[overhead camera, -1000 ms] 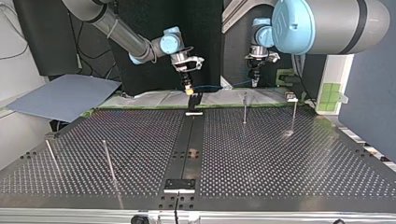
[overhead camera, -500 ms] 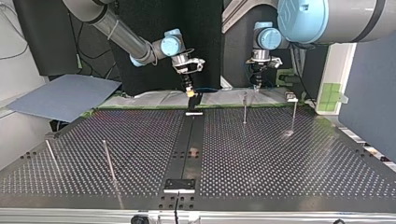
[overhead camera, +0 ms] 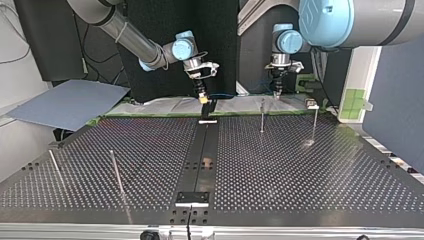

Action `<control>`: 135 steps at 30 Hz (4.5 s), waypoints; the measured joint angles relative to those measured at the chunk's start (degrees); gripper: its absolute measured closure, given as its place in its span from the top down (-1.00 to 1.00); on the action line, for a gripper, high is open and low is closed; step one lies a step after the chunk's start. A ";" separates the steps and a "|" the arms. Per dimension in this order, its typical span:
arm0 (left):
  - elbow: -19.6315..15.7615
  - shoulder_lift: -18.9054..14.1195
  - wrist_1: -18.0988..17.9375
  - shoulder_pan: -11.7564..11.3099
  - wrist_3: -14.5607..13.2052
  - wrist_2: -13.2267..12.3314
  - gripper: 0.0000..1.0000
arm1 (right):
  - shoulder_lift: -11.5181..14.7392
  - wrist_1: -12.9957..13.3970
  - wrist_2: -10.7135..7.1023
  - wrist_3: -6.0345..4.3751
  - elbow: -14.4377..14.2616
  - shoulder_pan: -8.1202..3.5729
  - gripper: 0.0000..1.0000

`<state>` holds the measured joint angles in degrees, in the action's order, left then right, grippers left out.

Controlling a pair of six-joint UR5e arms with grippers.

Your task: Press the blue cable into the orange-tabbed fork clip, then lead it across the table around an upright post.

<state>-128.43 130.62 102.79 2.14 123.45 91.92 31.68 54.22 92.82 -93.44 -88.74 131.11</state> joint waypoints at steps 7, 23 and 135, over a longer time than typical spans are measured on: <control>0.47 1.82 -0.18 -0.26 0.95 -0.63 -1.00 | -0.13 -0.08 0.00 0.00 0.00 0.06 -1.00; 1.56 3.44 0.07 -0.44 0.91 -2.18 -1.00 | -0.24 -0.19 -0.05 0.00 0.01 -0.26 -1.00; 10.48 3.39 9.37 -6.68 -6.36 -7.25 1.00 | -4.12 -7.24 1.52 0.01 10.38 -6.26 -1.00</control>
<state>-117.94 134.01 112.16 -4.54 117.09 84.68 27.56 46.98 94.34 -93.43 -78.36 124.85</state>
